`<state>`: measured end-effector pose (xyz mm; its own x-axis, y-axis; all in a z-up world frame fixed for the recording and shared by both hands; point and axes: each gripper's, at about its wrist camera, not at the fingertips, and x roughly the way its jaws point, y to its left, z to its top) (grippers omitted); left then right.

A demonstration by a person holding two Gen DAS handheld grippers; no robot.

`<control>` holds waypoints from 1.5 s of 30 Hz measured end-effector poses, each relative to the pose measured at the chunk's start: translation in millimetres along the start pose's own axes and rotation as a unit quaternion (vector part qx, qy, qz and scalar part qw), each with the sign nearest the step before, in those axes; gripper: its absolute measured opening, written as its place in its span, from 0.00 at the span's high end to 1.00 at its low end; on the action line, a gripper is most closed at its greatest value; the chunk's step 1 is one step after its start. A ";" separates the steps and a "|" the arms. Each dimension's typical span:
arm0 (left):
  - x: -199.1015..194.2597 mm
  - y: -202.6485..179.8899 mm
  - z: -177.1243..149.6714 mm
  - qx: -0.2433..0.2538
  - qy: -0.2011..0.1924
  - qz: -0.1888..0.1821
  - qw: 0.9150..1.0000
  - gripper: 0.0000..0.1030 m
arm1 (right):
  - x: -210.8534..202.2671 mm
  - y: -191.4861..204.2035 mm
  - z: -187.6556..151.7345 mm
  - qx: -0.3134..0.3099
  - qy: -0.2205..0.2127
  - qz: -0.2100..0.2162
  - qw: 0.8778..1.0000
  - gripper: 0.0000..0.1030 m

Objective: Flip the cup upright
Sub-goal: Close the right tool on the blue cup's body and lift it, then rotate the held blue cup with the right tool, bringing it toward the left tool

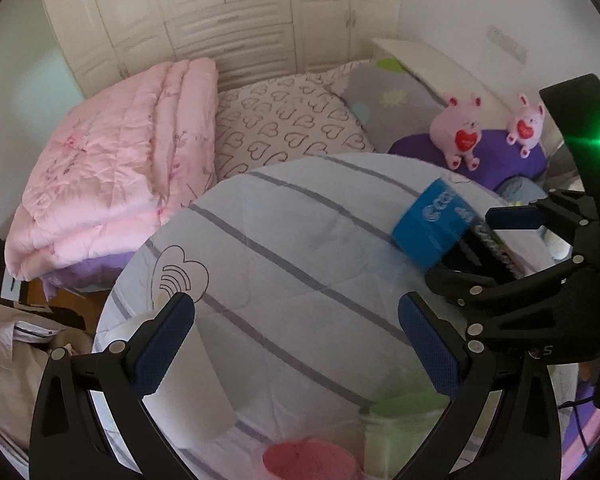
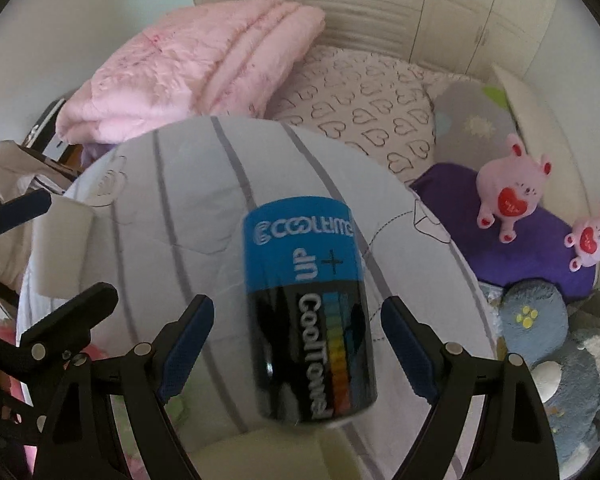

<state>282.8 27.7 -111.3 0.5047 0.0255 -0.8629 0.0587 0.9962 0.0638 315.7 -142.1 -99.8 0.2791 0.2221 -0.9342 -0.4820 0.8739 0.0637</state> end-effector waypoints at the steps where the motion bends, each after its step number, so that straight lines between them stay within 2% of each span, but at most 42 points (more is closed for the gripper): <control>1: 5.1 -0.1 -0.5 0.001 0.008 0.001 1.000 0.00 | 4.5 -1.7 1.7 -0.001 0.008 0.001 1.000 0.15; 4: 14.4 -2.4 -1.1 0.007 0.025 0.003 1.000 0.00 | 16.8 -2.6 2.1 -0.004 0.031 0.006 0.999 0.16; 5: 16.7 -3.2 0.4 0.009 0.026 0.005 1.000 0.00 | 19.8 -3.0 3.0 -0.006 0.036 0.006 0.999 0.19; 7: 18.2 -4.8 0.0 0.013 0.029 0.005 0.999 0.00 | 24.7 -1.0 2.9 -0.015 0.042 0.004 0.999 0.33; 10: 14.8 -3.5 0.7 0.009 0.027 0.003 1.000 0.00 | 23.4 -1.2 4.7 -0.017 0.040 0.002 0.999 0.33; 14: -4.6 2.7 4.4 -0.002 0.002 -0.004 1.000 0.00 | 8.4 3.0 5.5 -0.021 0.009 -0.019 1.000 0.33; 21: -70.8 13.8 -2.7 -0.018 -0.053 -0.009 0.998 0.00 | -64.0 21.9 2.0 -0.013 -0.076 -0.023 0.997 0.34; 27: -138.9 27.1 -44.4 -0.007 -0.091 -0.004 0.996 0.00 | -122.8 46.7 -29.5 0.018 -0.115 0.045 0.992 0.34; 30: -167.0 35.7 -76.1 -0.006 -0.100 -0.002 0.995 0.00 | -136.0 59.7 -55.0 0.037 -0.109 0.095 0.989 0.34; 34: -184.7 47.3 -115.4 -0.011 -0.098 -0.002 0.995 0.00 | -130.1 79.0 -93.2 0.072 -0.073 0.174 0.979 0.34; 39: -190.8 56.3 -153.7 -0.025 -0.091 -0.013 0.995 0.00 | -106.5 101.4 -146.3 0.142 -0.042 0.249 0.957 0.34; 41: -190.2 56.1 -166.5 -0.022 -0.084 -0.021 0.996 0.00 | -95.8 109.5 -168.7 0.176 -0.039 0.261 0.948 0.34; 44: -186.3 49.3 -182.7 -0.006 -0.074 -0.024 0.997 0.00 | -76.0 115.8 -199.4 0.236 -0.033 0.283 0.929 0.34; 45: -184.3 46.3 -186.1 -0.001 -0.070 -0.025 0.997 0.00 | -66.5 118.1 -211.1 0.261 -0.031 0.294 0.919 0.34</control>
<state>32.2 84.6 -42.5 0.6171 -0.0365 -0.7861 0.0860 0.9961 0.0213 64.9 -144.9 -104.2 0.1520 0.7317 -0.6644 -0.1058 0.6804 0.7251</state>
